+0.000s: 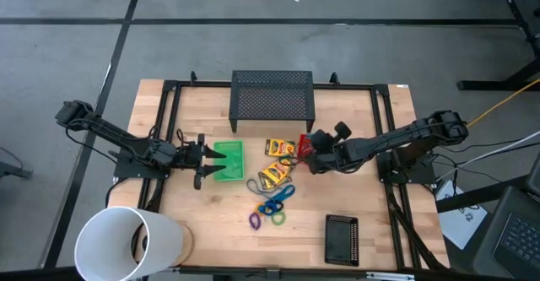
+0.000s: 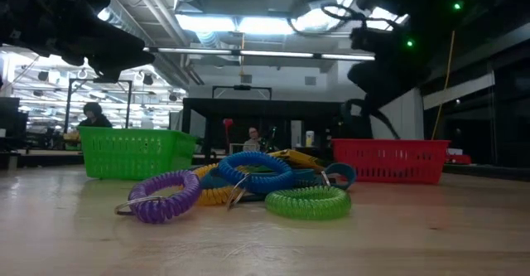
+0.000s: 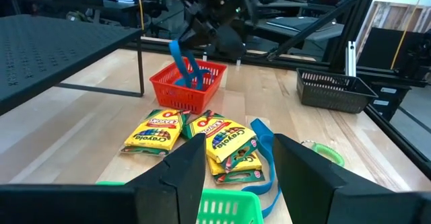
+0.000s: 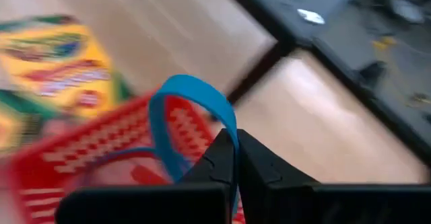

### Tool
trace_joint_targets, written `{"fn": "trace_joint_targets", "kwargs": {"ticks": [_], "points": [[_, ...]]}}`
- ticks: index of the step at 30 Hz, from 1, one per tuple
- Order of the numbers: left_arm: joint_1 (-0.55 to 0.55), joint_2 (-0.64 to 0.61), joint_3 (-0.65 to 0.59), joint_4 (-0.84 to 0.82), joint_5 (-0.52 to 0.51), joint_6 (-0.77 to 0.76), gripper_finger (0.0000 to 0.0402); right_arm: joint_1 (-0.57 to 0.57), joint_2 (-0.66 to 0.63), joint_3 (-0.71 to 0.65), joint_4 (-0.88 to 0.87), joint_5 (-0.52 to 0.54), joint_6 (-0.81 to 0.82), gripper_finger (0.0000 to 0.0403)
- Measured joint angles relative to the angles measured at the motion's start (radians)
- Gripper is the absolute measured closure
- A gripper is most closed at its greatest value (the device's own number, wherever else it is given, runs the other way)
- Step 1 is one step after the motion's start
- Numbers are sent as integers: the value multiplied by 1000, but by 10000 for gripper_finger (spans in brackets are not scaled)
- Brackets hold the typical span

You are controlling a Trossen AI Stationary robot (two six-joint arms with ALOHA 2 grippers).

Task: Pick & Place Office Desk Supplies
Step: Put the blue rubber band into the red bin

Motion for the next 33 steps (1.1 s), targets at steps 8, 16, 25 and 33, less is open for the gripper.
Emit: {"fn": "trace_joint_targets", "kwargs": {"ticks": [8, 16, 25, 33], "points": [[0, 0, 0, 0, 0, -4, 233, -16, 0, -10, 46, -142, -10, 401], [0, 0, 0, 0, 2, -27, 233, -54, 6, -73, 41, -240, 39, 402], [0, 0, 0, 0, 5, -29, 233, -66, 6, -111, 43, -360, 60, 402], [0, 0, 0, 0, 6, -29, 233, -72, 6, -111, 51, -346, 91, 383]]}}
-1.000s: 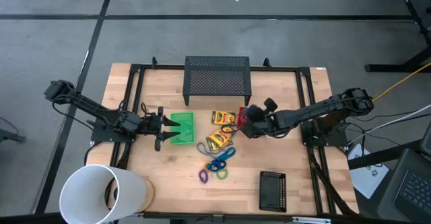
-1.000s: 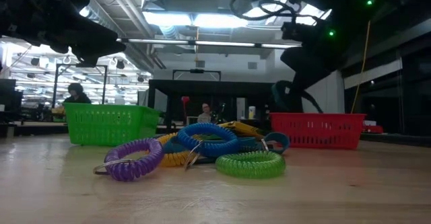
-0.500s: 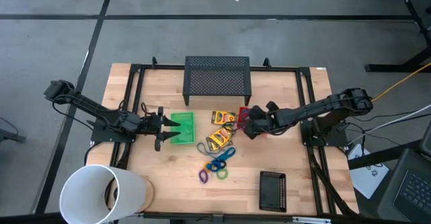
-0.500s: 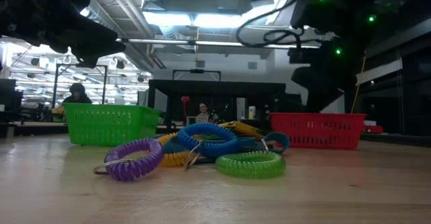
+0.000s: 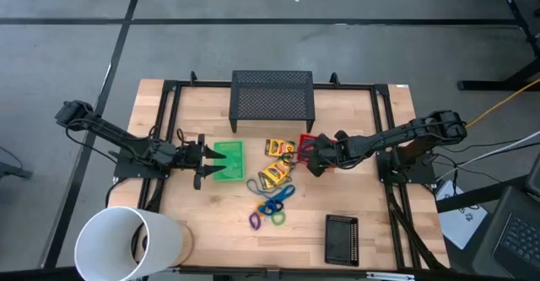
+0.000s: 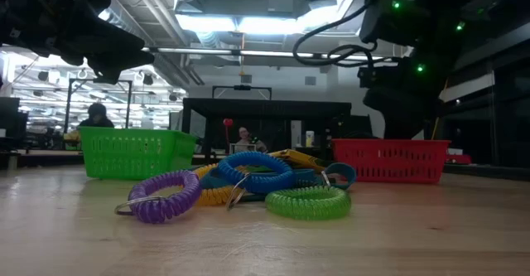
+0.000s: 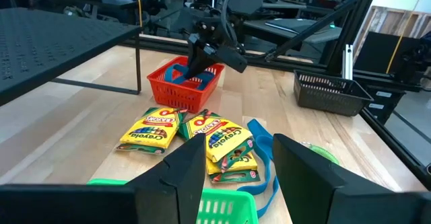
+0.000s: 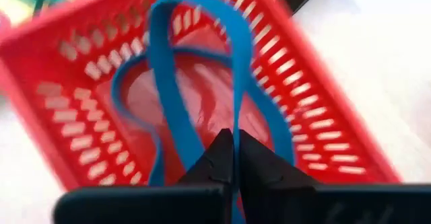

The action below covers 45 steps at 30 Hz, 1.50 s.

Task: Pick & Place Office Desk Supplies
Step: Put the blue rubber band into the red bin

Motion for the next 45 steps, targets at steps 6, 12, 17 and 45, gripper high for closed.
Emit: {"fn": "trace_joint_targets", "kwargs": {"ticks": [6, 12, 17, 45], "points": [[0, 0, 0, 0, 0, 0, 233, 0, 0, 0, -1, 1, -3, 281], [0, 0, 0, -3, 0, 0, 233, 0, 0, 0, -8, -11, -32, 190], [0, 0, 0, -19, 0, 0, 233, 0, -5, 0, -17, -33, -39, 149], [1, 69, 3, -92, 26, -53, 233, 116, -61, 195, -234, 149, -47, 140]]}}
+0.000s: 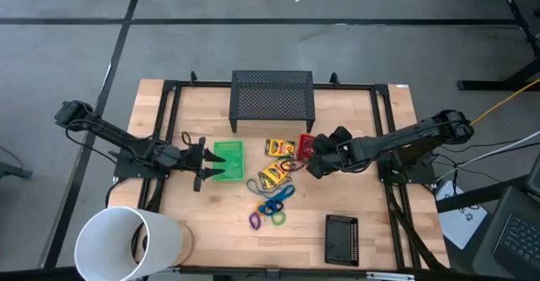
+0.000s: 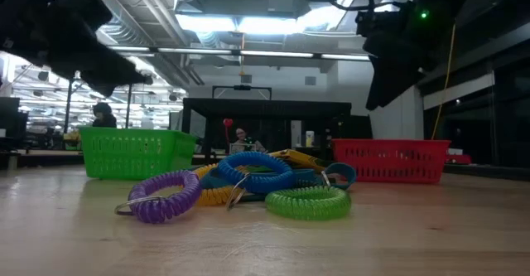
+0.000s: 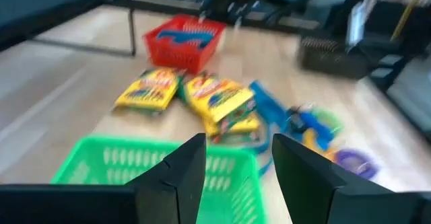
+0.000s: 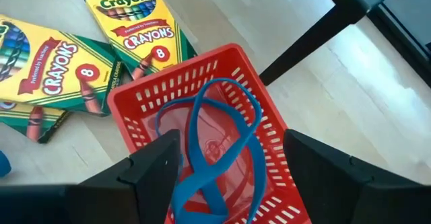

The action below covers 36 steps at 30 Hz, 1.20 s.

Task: Pick & Place Office Desk Supplies
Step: Put the blue rubber band into the red bin

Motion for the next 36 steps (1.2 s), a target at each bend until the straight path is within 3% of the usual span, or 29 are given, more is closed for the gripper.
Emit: {"fn": "trace_joint_targets", "kwargs": {"ticks": [5, 19, 24, 29, 36], "points": [[7, 173, 109, -7, -22, 46, 233, -10, 0, 0, 4, 3, -3, 140], [5, 768, 602, -225, 184, 193, 233, 7, 0, 0, 6, -6, -6, 140], [6, 885, 725, -349, 258, 188, 233, 16, 0, 0, 4, -10, -7, 140], [10, 976, 806, -505, 268, 161, 233, 19, 0, 0, 4, -28, -7, 140], [43, 1030, 825, -526, 288, 156, 233, 19, 0, 0, 4, -28, -8, 140]]}}
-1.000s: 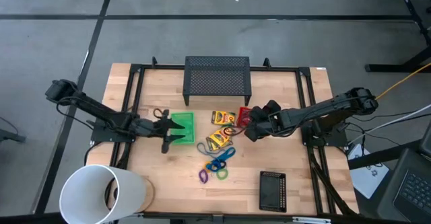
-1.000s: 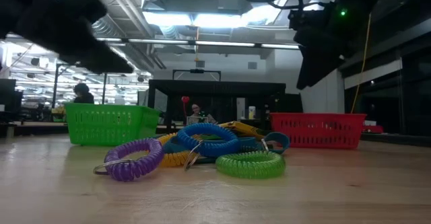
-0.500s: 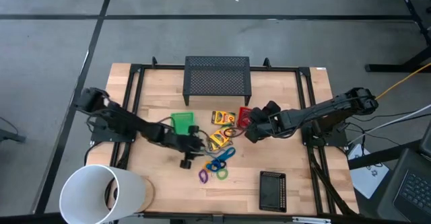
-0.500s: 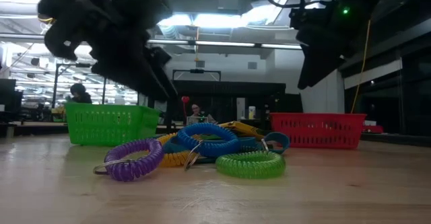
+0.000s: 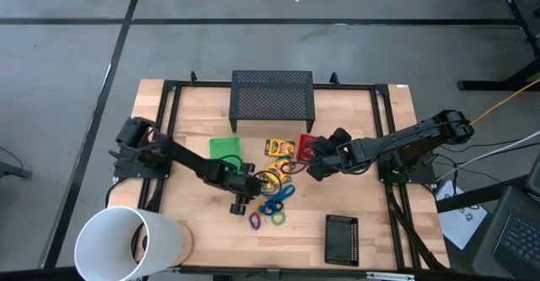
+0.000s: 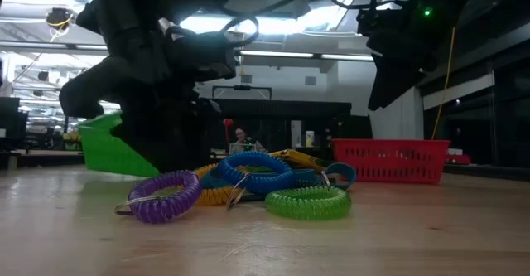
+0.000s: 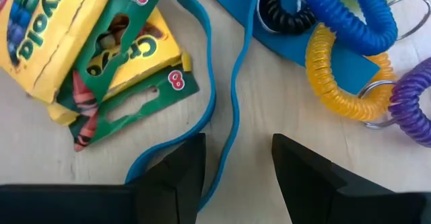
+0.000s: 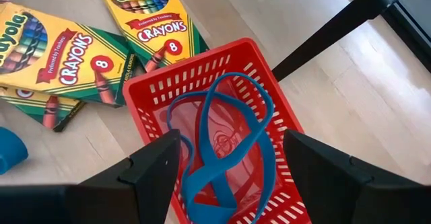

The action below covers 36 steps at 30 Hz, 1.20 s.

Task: Pick & Place Office Desk Supplies
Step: Put the blue rubber band into the red bin

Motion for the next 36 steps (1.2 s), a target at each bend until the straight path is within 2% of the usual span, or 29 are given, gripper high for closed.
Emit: {"fn": "trace_joint_targets", "kwargs": {"ticks": [9, 14, 21, 25, 27, 29, 33, 34, 36], "points": [[9, -13, -3, 2, -7, 18, 246, 0, 0, 0, -1, -24, -7, 140], [11, -7, -2, 0, 0, 35, 290, 0, 0, 0, 0, -26, -3, 140], [11, -5, -3, 19, 21, 97, 386, -3, 7, 0, 22, -37, 28, 140], [12, -4, -4, 47, 18, 121, 396, -34, 6, 0, 56, 27, 47, 148], [12, -10, -4, 60, 16, 133, 397, -40, 5, 0, 114, 38, -20, 173], [14, -18, -4, 85, 16, 148, 399, -33, 4, 0, 194, 30, -103, 220], [25, -39, -2, 121, 19, 195, 398, -4, 1, 0, 351, 19, -256, 360], [31, -47, -3, 121, 19, 206, 399, 3, -7, 0, 388, 25, -292, 380], [48, -61, -3, 153, 19, 227, 399, 18, -31, 0, 477, 25, -348, 386]]}}
